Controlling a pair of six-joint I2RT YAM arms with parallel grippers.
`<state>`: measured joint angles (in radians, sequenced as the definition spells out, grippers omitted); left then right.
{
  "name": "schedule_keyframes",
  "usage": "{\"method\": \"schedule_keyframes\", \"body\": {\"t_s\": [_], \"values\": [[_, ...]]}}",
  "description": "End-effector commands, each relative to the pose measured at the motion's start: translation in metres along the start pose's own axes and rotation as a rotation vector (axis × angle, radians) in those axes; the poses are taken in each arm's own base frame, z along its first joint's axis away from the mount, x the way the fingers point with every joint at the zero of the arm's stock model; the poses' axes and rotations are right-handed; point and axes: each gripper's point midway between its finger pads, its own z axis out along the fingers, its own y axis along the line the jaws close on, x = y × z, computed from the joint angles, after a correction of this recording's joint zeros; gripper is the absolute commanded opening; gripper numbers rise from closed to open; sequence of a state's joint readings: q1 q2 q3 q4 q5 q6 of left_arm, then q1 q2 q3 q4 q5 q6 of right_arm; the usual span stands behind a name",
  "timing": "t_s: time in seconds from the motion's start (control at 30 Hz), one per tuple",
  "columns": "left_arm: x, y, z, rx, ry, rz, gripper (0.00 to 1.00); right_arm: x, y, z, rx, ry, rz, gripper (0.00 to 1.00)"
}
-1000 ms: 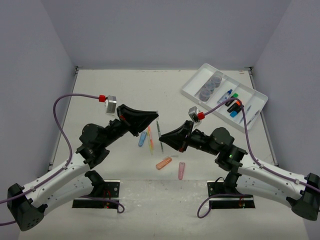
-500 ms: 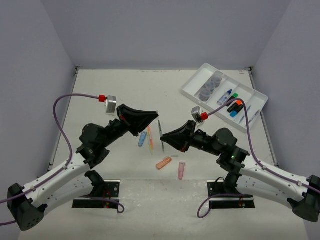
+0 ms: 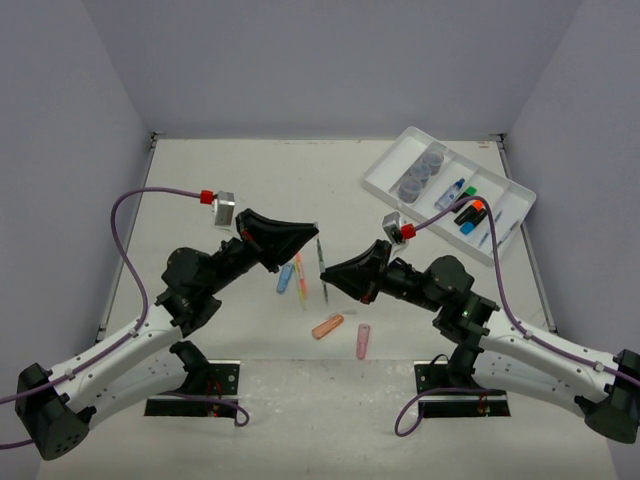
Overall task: Sort the stationery into containers
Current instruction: Close the pen cap on the pen.
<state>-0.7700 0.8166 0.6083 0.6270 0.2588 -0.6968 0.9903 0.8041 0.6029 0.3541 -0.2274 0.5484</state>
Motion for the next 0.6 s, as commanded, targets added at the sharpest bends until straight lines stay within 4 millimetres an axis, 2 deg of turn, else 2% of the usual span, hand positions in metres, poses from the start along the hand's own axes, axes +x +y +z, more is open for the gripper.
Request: {"method": "schedule_keyframes", "body": {"t_s": [0.0, 0.23, 0.57], "values": [[-0.02, -0.011, 0.002, 0.028, -0.061, 0.014, 0.0, -0.012, 0.015, 0.005, -0.052, -0.028, 0.007, 0.0], [-0.02, -0.013, 0.002, 0.033, -0.06, 0.015, 0.0, -0.011, 0.01, 0.006, -0.028, -0.037, 0.009, 0.0], [-0.017, -0.013, 0.001, 0.038, -0.053, 0.013, 0.0, -0.025, 0.006, 0.005, 0.02, -0.071, -0.013, 0.0]]}}
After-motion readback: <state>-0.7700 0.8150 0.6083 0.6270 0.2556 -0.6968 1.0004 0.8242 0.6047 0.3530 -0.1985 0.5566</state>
